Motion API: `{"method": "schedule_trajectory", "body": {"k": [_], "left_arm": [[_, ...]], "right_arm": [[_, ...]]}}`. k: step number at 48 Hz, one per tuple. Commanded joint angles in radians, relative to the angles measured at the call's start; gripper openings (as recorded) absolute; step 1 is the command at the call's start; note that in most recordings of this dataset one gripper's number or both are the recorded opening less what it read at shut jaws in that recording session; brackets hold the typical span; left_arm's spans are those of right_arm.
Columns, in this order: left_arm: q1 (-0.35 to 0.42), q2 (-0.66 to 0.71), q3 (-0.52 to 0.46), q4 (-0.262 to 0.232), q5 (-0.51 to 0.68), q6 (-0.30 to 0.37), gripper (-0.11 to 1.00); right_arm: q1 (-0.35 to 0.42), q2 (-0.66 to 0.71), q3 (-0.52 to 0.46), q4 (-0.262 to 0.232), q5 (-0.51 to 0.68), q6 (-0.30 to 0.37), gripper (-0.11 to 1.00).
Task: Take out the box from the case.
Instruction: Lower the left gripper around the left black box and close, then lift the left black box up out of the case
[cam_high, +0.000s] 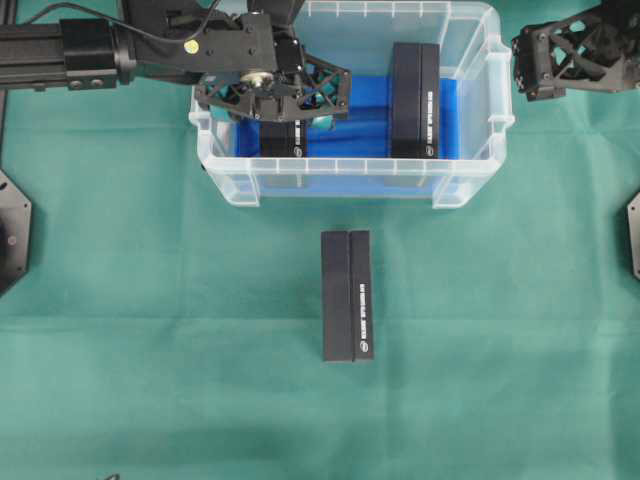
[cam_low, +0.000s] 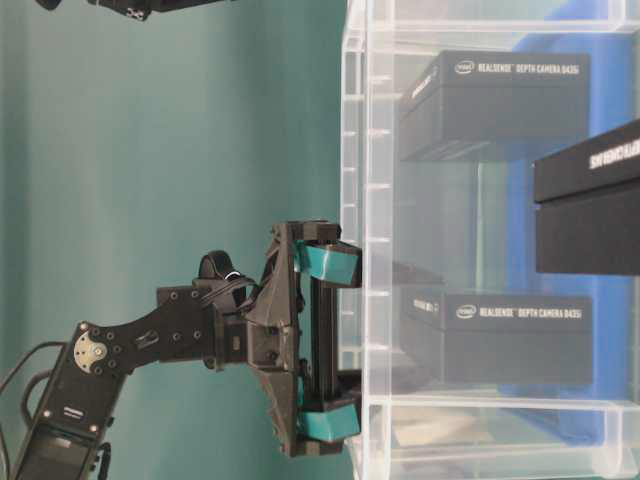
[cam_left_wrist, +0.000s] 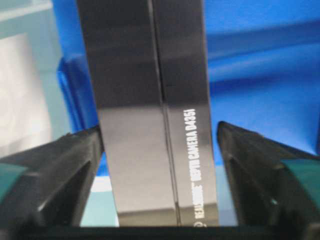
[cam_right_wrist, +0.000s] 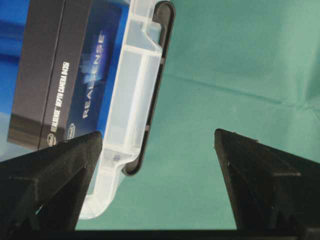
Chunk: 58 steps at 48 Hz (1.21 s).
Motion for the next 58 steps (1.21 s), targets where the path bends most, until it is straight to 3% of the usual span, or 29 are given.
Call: {"method": "schedule_trajectory", "body": {"k": [1, 4, 35, 58], "left_arm": [[-0.003, -0.014, -0.011, 0.003, -0.025, 0.0, 0.73], [-0.003, -0.014, -0.012, -0.002, -0.034, 0.0, 0.6], [-0.003, -0.06, -0.032, -0.009, 0.078, 0.009, 0.6], [-0.003, -0.086, -0.193, -0.011, 0.212, 0.025, 0.6]], "right_arm": [[0.002, -0.005, -0.011, -0.003, -0.005, 0.002, 0.91], [0.002, -0.003, -0.011, -0.003, -0.005, 0.002, 0.91], [0.002, -0.006, -0.012, -0.005, -0.026, 0.0, 0.91], [0.002, -0.009, -0.017, -0.005, -0.049, 0.0, 0.91]]}}
